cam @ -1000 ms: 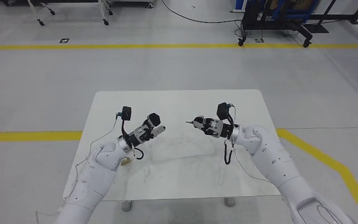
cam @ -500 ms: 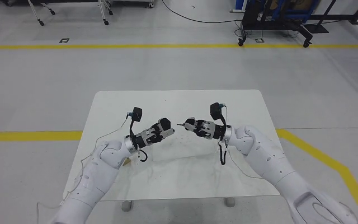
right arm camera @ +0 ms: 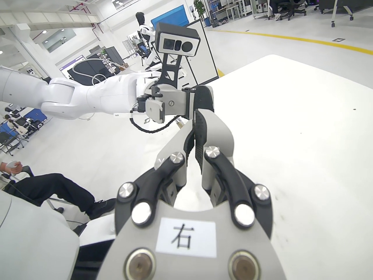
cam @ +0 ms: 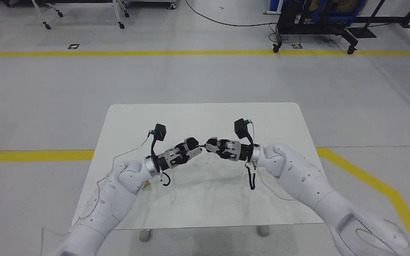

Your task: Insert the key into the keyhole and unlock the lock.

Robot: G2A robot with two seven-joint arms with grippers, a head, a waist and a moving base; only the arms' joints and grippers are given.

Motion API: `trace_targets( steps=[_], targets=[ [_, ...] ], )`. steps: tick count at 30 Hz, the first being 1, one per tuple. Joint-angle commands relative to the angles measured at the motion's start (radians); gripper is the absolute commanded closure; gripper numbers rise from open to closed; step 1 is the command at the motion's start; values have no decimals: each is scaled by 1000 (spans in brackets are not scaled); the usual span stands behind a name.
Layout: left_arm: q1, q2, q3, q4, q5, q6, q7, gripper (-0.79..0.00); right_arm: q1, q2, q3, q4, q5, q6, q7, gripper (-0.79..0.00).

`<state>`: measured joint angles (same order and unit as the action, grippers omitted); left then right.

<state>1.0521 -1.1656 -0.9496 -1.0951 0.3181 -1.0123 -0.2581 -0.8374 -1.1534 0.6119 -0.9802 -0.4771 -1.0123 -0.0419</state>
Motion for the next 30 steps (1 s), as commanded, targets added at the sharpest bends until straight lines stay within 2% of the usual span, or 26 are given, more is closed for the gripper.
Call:
trace_targets(
  steps=[1, 4, 10, 12, 13, 22, 23, 25, 28, 30],
  targets=[
    [-4, 2, 12, 4, 10, 0, 17, -311, 10, 2, -20, 6, 8, 0, -9, 0],
    [-11, 6, 26, 9, 18, 0, 37, -231, 22, 4, -45, 15, 15, 0, -24, 0],
    [-22, 14, 50, 18, 32, 0, 80, -169, 44, 9, -93, 22, 31, 0, -43, 0],
    [-24, 16, 59, 18, 34, 0, 92, -86, 51, 11, -107, 24, 36, 0, -50, 0],
    [-25, 18, 65, 17, 33, 0, 97, -9, 53, 12, -114, 25, 40, 0, -53, 0],
    [-39, 32, 100, 19, 44, 0, 136, 0, 78, 21, -166, 35, 54, 0, -94, -3],
    [-40, 34, 104, 19, 47, 0, 142, 0, 80, 22, -171, 35, 54, 0, -99, -40],
    [-42, 37, 111, 20, 52, 0, 154, 0, 85, 23, -181, 37, 54, 0, -108, -194],
    [-46, 41, 122, 19, 60, 0, 169, 0, 91, 25, -198, 36, 54, 0, -120, -206],
    [-48, 44, 130, 18, 65, 0, 180, 0, 96, 25, -209, 36, 54, 0, -127, -175]
  ],
)
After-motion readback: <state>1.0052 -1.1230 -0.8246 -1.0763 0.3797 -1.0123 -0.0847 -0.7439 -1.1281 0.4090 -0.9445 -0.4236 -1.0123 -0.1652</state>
